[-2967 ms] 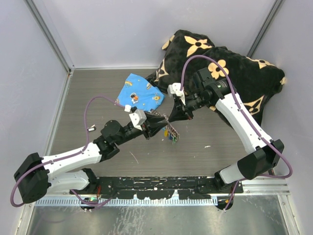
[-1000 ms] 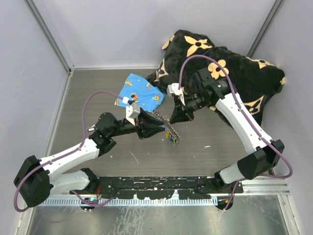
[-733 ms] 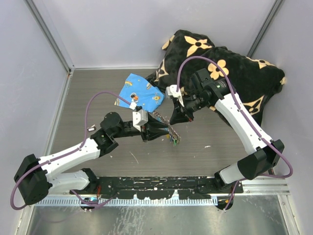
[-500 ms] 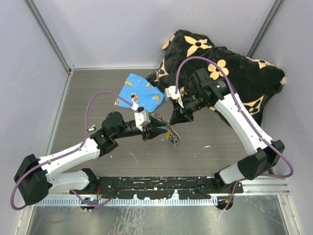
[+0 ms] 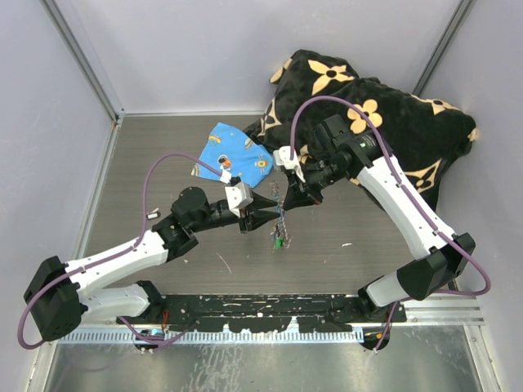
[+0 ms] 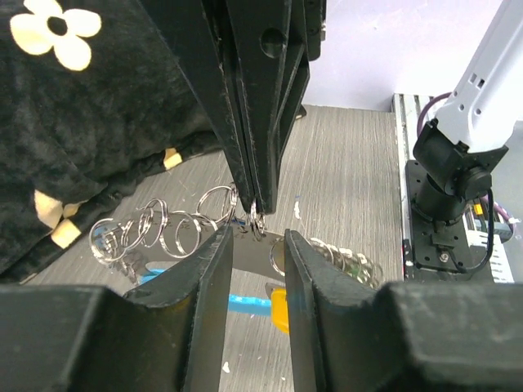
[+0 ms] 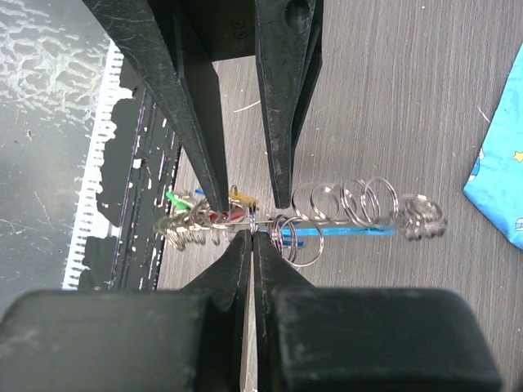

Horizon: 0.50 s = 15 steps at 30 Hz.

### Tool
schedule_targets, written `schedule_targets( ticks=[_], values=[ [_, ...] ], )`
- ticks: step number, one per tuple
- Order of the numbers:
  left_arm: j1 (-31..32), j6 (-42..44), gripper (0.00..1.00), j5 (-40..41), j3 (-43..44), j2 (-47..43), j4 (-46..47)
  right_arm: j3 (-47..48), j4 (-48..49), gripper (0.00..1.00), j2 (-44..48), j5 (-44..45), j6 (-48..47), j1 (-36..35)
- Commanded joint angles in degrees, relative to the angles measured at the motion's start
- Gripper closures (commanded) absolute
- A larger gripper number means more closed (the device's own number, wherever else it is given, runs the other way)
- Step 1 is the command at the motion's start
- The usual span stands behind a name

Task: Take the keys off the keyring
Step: Remove the key from the keyring.

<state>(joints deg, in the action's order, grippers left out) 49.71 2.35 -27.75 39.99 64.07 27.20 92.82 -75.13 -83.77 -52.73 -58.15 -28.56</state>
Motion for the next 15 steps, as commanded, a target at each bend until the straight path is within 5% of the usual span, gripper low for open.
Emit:
schedule_targets(
  ticks=[1, 15],
  values=[
    [0.8, -1.0, 0.69, 1.5, 1.2, 0.2, 5.8, 2.6, 2.6, 0.97, 0.4, -1.3, 1.9, -0.7],
    [1.4, -1.0, 0.77, 2.9, 2.3, 0.9, 4.0, 3.8, 3.9, 0.97, -0.2, 5.7, 4.4, -5.1]
  ],
)
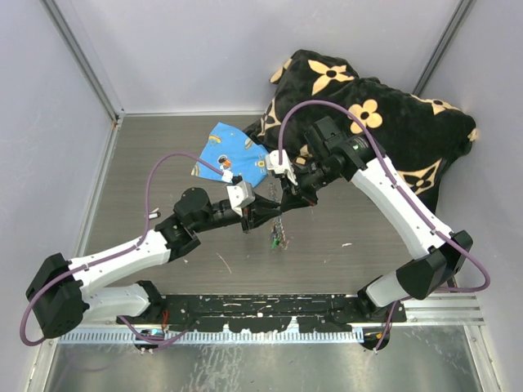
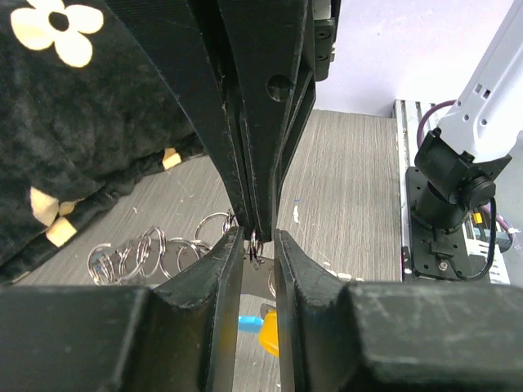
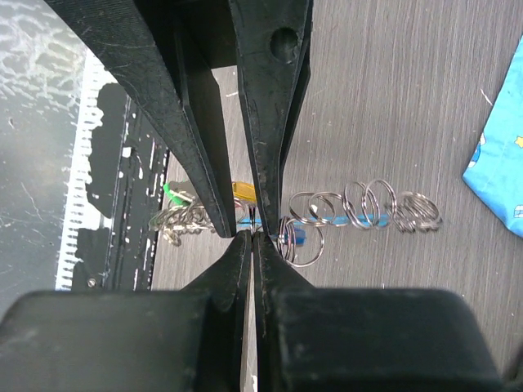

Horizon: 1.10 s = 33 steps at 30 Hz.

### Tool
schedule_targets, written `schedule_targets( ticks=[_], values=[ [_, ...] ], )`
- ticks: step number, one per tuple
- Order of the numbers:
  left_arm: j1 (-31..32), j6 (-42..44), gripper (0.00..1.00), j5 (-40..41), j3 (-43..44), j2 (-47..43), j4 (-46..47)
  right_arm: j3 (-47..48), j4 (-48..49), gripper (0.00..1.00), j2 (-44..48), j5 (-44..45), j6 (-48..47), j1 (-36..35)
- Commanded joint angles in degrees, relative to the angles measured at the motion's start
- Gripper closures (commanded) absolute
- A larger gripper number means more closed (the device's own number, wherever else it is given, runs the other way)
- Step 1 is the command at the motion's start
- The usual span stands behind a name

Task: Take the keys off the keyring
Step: Remove the key from the keyring.

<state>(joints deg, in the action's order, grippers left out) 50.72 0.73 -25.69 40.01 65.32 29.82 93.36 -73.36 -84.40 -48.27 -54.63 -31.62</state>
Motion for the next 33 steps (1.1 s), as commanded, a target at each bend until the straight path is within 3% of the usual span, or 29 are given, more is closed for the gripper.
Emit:
schedule_targets(
  ticks=[1, 11, 19, 26, 33],
  values=[
    [0.4, 0.9, 0.78, 0.9, 2.5, -0.4, 0.9, 3.5, 2.1, 0.97, 0.4, 1.9, 1.1, -2.3],
    [0.3, 3.3, 1.00, 3.4, 2.5, -1.8, -5.5, 5.6, 1.5, 0.97, 0.2, 2.5, 1.6, -2.3],
    [0.3, 0.9, 1.00, 9.6, 1.3, -4.6, -3.7, 5.8, 1.1, 0.95, 0.4, 0.7, 1.4, -2.3],
    [0.4, -2.1, 1.00, 11.9, 0.4, -6.6, -0.2, 5.6, 2.0, 0.74, 0.4, -3.6, 2.3, -2.2],
    [0.4, -3.4, 1.00, 12.4, -0.7, -7.5, 2.9, 5.7, 2.5, 0.62, 0.4, -8.4, 2.9, 0.5]
  ],
)
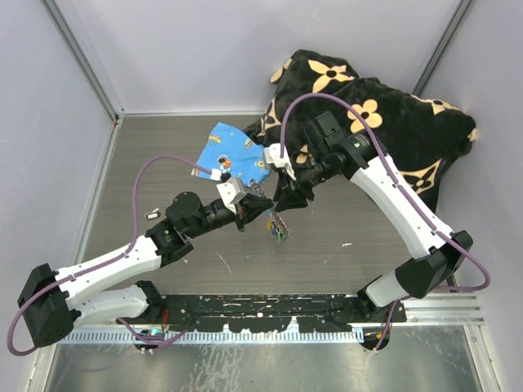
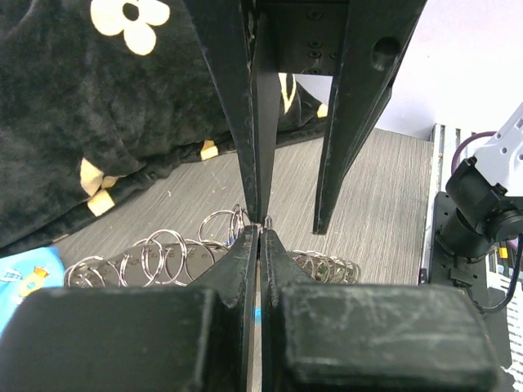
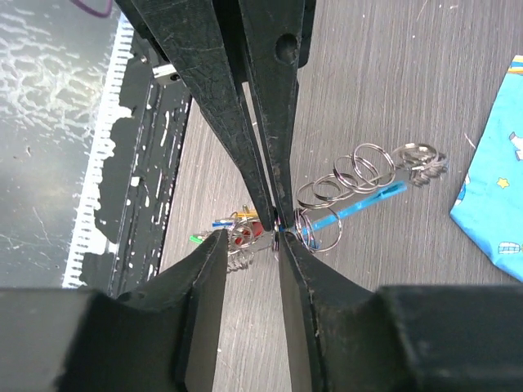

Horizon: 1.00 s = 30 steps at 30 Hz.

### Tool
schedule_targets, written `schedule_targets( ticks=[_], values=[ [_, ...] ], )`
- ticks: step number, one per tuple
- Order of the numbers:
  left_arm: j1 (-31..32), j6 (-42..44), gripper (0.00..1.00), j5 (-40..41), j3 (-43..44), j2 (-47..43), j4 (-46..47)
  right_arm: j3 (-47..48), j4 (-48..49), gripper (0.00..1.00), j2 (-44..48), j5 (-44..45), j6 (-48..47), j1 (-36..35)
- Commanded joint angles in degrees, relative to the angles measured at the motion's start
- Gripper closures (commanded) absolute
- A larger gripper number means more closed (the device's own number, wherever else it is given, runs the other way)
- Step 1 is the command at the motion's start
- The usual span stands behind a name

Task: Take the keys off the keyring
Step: Remove the key from the keyring.

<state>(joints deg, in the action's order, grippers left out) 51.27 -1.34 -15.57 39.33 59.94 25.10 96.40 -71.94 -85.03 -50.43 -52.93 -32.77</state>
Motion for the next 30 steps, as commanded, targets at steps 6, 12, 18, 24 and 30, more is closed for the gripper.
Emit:
schedule_targets(
  ticks=[6, 12, 18, 24, 30],
  values=[
    [-0.2, -1.3, 1.00, 2.0, -0.5, -2.3, 9.0, 0.3, 0.8, 0.60, 2.0, -10.0, 0.5, 5.3],
    [-0.2, -1.1, 1.00, 1.4, -0.3, -2.7, 9.1, -4.1, 2.9, 0.60, 2.9, -9.5, -1.5, 6.7],
    [-0.2, -1.7, 1.00, 1.7, -0.6, -3.0, 9.7, -7.4, 3.3, 0.60, 3.4, -13.0, -7.8, 6.9],
    [-0.2, -2.1, 1.00, 1.9, -0.8, -3.1, 10.4, -8.6, 5.2, 0.61, 3.0, -14.9, -10.5, 6.9],
    [-0.1, -2.3, 1.00, 2.0, -0.8, -3.0, 10.4, -9.1, 10.2, 0.61, 2.3, -13.4, -6.0, 7.0]
  ],
)
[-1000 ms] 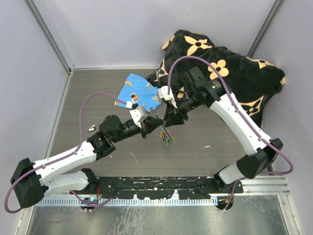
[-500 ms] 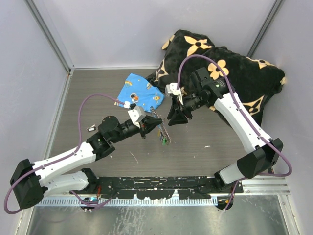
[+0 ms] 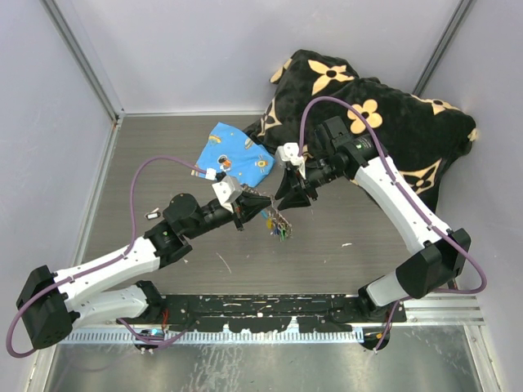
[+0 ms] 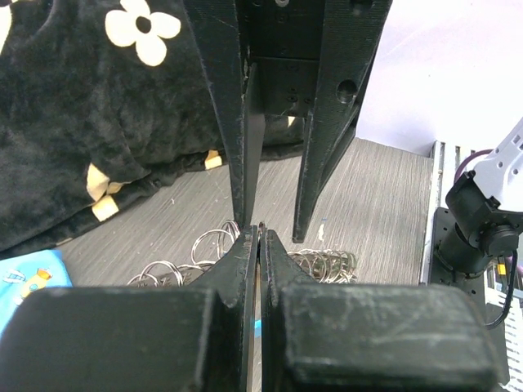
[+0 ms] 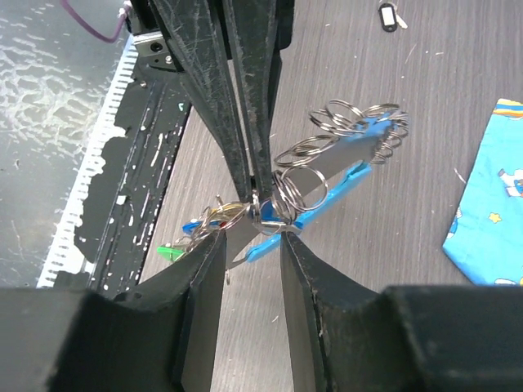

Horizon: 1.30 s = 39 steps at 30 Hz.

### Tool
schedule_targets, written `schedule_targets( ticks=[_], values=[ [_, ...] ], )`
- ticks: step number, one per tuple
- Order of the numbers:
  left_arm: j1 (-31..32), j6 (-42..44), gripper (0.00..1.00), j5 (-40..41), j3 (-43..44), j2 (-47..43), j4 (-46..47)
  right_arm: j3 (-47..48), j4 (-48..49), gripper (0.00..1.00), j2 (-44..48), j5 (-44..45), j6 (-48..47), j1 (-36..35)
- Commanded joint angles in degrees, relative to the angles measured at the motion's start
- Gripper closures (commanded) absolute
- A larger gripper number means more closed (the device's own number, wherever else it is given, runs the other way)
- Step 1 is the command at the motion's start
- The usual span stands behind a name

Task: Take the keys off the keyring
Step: Remove the key from the keyring.

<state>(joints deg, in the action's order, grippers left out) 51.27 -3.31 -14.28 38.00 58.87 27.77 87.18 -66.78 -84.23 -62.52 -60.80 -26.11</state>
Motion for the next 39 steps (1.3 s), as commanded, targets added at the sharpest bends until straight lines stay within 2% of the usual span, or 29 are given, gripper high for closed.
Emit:
schedule_targets(
  ticks=[1, 9, 27, 34, 37, 39],
  values=[
    [-0.2, -0.4, 1.00, 0.7, 0.4, -2.0, 7.7, -0.1, 5.7, 0.61, 1.5, -1.2, 2.5, 0.2],
    [-0.1, -0.6, 1.00, 0.8, 0.4, -1.8, 8.1, -1.6, 6.8, 0.66, 1.4, -2.5, 2.9, 0.1],
    [-0.2, -1.2, 1.00, 0.4, 0.6, -1.1, 8.4, -0.1, 5.0, 0.66, 1.1, -6.8, 4.0, -0.6],
    [-0.1, -1.8, 1.00, -0.2, 0.5, -0.9, 8.5, 0.5, 5.4, 0.84, 0.9, -6.6, 4.6, -0.9],
    [-0.2, -2.4, 1.00, -0.4, 0.3, -0.7, 8.3, 1.1, 4.4, 0.98, 0.9, -6.2, 4.1, -0.9],
    [-0.1, -2.8, 1.00, -0.2, -0.1, -1.0, 8.2, 1.5, 3.6, 0.99, 1.0, -5.2, 3.8, -0.9]
  ],
)
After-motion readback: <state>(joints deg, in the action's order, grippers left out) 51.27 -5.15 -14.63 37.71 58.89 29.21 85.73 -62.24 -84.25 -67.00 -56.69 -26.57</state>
